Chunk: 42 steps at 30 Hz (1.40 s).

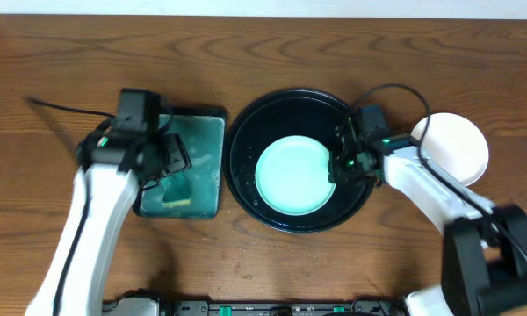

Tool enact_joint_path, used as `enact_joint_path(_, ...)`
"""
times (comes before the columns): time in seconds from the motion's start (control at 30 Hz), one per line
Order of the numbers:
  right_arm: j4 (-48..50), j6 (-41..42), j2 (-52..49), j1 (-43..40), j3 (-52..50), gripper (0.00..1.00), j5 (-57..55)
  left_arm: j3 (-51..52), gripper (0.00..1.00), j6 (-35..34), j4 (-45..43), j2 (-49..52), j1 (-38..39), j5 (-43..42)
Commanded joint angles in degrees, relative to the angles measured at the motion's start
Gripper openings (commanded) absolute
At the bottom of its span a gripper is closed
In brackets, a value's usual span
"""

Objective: Clean dirty plates on tray and stack at the side

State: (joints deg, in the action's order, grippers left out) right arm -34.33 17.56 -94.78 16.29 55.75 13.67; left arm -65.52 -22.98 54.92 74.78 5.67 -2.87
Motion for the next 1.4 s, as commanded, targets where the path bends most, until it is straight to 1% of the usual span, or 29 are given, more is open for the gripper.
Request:
enact_joint_path(0.0, 0.24, -0.22, 6.10, 0.98, 5.53, 0.01, -1.38, -1.38, 0.71, 0.26, 1.70, -7.78, -0.31, -0.57)
enact_joint_path(0.1, 1.31, 0.24, 7.96, 3.10, 9.44, 0.01, -1.40, -1.38, 0.72, 0.24, 3.41, -13.81, -0.31, -0.59)
enact_joint_path(0.2, 5.57, 0.09, 7.78, 7.04, 12.74, 0.01, -2.05, -1.38, 0.72, 0.24, 5.27, -18.97, -0.31, -0.59)
enact_joint_path(0.27, 10.54, -1.25, 7.43, 10.25, 12.94, 0.01, -5.01, -1.38, 0.72, 0.22, 6.56, -21.79, -0.31, -0.61)
enact_joint_path(0.37, 17.68, -3.39, 5.33, 16.35, 12.92, 0.01, -12.35, -1.38, 0.72, 0.22, 8.85, -25.51, -0.31, -0.61)
enact_joint_path(0.53, 32.00, -9.53, -2.89, 26.67, 12.92, 0.01, -20.33, -1.38, 0.73, 0.24, 12.17, -29.09, -0.31, -0.59)
enact_joint_path(0.57, 34.29, -10.56, -4.24, 27.98, 12.92, 0.01, -22.16, -1.38, 0.85, 0.24, 12.39, -29.35, -0.31, -0.59)
enact_joint_path(0.63, 37.92, -13.03, -5.90, 30.29, 12.92, 0.01, -25.75, -1.38, 0.85, 0.24, 12.39, -29.49, -0.31, -0.59)
enact_joint_path(0.87, 44.48, -24.44, -4.59, 36.79, 12.94, 0.01, -36.35, -1.38, 0.85, 0.24, 12.37, -29.29, -0.31, -0.59)
enact_joint_path(1.03, 45.46, -31.61, -0.59, 40.00, 12.94, 0.01, -43.58, -1.38, 0.86, 0.24, 12.37, -29.29, -0.31, -0.59)
enact_joint_path(1.23, 48.96, -39.06, 2.93, 42.47, 12.94, 0.01, -49.05, -1.38, 0.86, 0.24, 12.37, -29.29, -0.31, -0.59)
enact_joint_path(1.37, 50.88, -42.16, 4.22, 43.50, 12.94, 0.01, -49.48, -1.38, 0.86, 0.24, 12.39, -29.29, -0.31, -0.59)
